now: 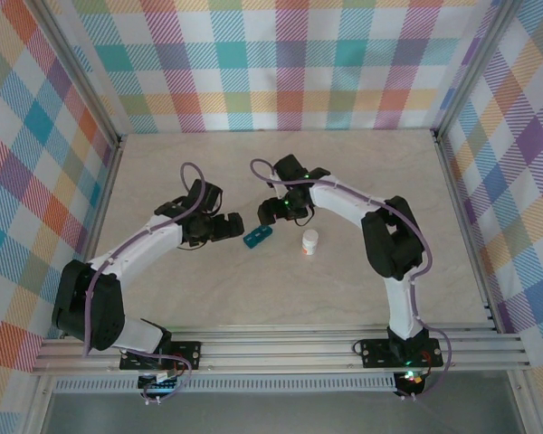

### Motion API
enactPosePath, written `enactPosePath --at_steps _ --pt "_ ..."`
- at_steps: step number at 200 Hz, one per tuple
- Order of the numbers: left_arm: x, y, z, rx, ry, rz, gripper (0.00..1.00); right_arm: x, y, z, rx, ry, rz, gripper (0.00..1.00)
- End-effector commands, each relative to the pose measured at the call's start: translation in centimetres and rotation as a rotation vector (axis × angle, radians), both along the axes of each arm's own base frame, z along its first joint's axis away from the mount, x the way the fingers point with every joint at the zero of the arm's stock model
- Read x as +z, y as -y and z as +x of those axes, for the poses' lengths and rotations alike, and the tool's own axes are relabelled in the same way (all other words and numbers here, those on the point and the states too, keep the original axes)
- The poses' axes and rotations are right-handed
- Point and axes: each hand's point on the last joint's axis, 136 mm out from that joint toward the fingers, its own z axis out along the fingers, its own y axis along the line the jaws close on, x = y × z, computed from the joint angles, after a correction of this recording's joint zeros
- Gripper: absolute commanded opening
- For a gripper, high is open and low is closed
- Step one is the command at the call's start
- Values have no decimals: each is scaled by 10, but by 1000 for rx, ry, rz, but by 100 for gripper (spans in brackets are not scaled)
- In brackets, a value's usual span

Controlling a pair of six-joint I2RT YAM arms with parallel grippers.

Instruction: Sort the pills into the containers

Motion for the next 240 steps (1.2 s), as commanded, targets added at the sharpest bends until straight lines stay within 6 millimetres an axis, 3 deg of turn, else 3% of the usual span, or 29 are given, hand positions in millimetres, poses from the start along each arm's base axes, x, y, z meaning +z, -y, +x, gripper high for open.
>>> enactPosePath --at_steps 1,134,240 --pt "-8 -5 -7 -48 -4 102 96 -11 -2 -3 35 -6 -54 81" --pt "-17 25 -15 -201 63 181 98 -40 0 -4 62 -18 -162 81" --pt "-32 44 -5 -286 74 333 97 -52 6 -10 56 -36 -187 81"
